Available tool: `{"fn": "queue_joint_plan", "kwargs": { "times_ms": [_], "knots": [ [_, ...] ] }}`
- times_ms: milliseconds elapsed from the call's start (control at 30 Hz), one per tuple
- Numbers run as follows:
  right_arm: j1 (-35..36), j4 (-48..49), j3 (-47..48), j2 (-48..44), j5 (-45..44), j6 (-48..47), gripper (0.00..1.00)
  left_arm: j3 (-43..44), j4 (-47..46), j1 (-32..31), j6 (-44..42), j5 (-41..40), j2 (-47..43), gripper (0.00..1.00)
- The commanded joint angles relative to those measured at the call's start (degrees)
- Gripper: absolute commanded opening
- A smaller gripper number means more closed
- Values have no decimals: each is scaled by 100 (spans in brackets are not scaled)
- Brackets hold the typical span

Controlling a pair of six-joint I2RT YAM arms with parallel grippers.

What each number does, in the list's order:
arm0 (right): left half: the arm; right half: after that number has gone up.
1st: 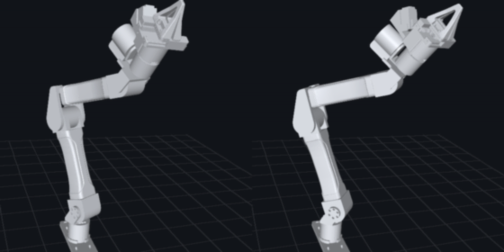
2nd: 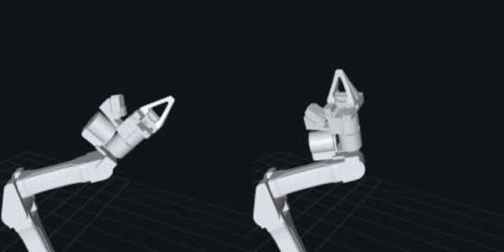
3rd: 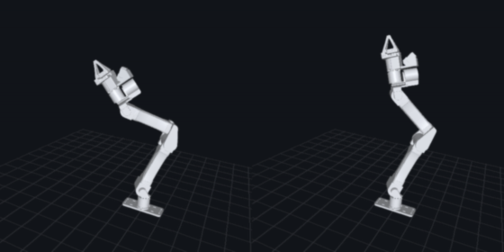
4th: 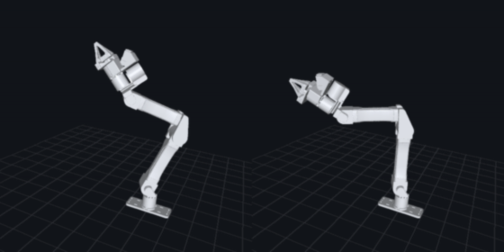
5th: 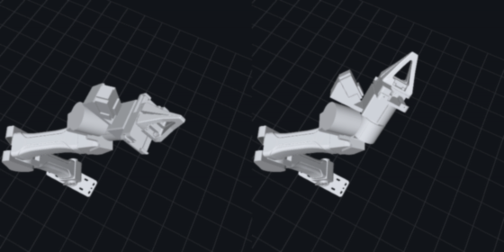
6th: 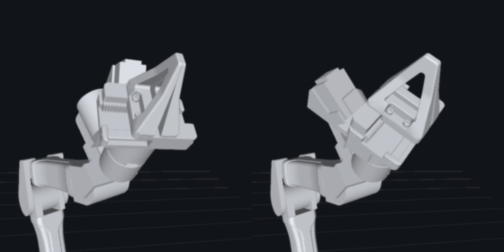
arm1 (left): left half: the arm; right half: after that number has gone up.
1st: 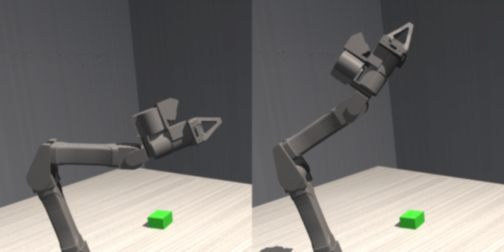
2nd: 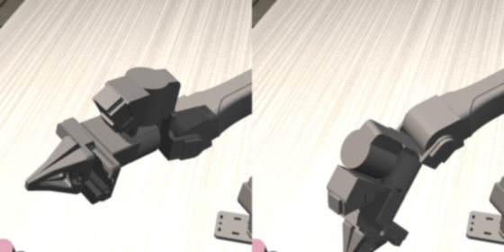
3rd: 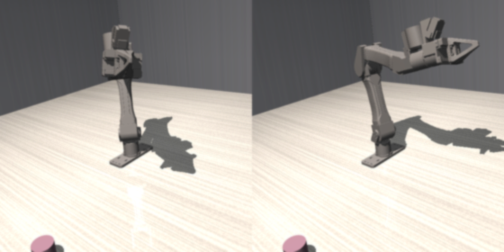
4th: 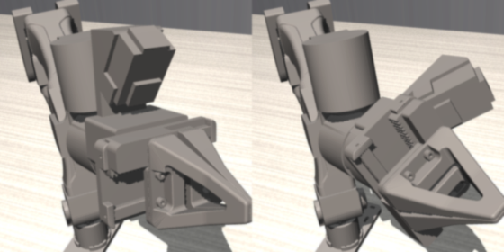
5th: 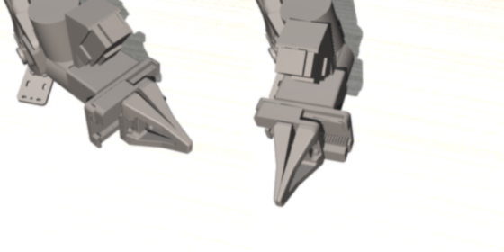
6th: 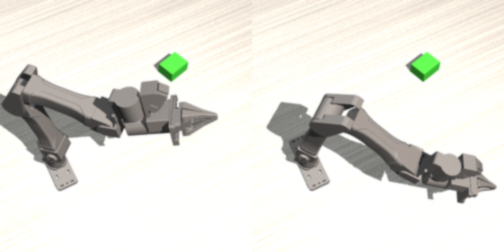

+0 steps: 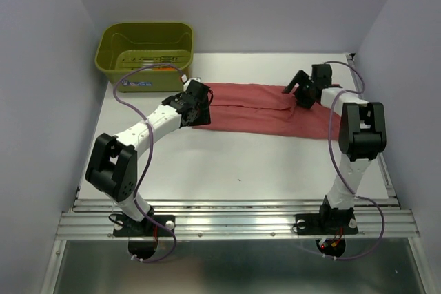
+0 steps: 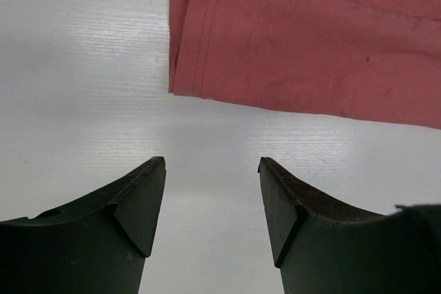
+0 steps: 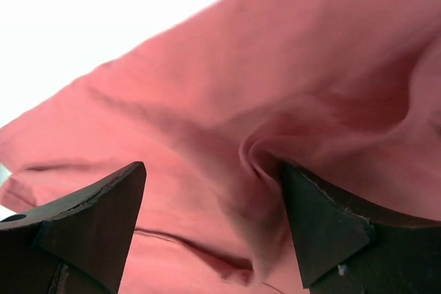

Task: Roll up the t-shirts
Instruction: Fold the T-shirt at the center of the board.

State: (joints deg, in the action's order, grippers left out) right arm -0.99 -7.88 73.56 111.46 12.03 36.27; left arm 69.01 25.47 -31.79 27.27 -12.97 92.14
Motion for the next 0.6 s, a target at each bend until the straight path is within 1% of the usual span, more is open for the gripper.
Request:
{"fn": "queue_joint_plan", "kwargs": {
  "times_ms": [0, 33, 67, 267, 367, 467, 567],
  "knots": [
    [293, 226, 948, 376, 89, 91, 84, 68, 54, -20, -11, -197, -12, 67],
    [380, 95, 1211, 446, 63, 65, 84, 77, 72, -29, -11, -197, 14, 67],
    [381, 24, 1283, 499, -16, 56, 84, 86, 72, -20, -2, -197, 32, 67],
    [381, -205, 1205, 298, -631, -225, 84, 130, 37, -20, -28, -162, 164, 67],
    [381, -284, 977, 0, -1000, -322, 84, 182, 1, -29, -72, -109, 278, 67],
    [179, -284, 564, -449, -1342, -305, 84, 297, -69, -64, -151, -48, 419, 67],
    [-198, -284, 116, -878, -1274, -287, 84, 560, -60, -117, -213, 14, 673, 67]
  ]
}}
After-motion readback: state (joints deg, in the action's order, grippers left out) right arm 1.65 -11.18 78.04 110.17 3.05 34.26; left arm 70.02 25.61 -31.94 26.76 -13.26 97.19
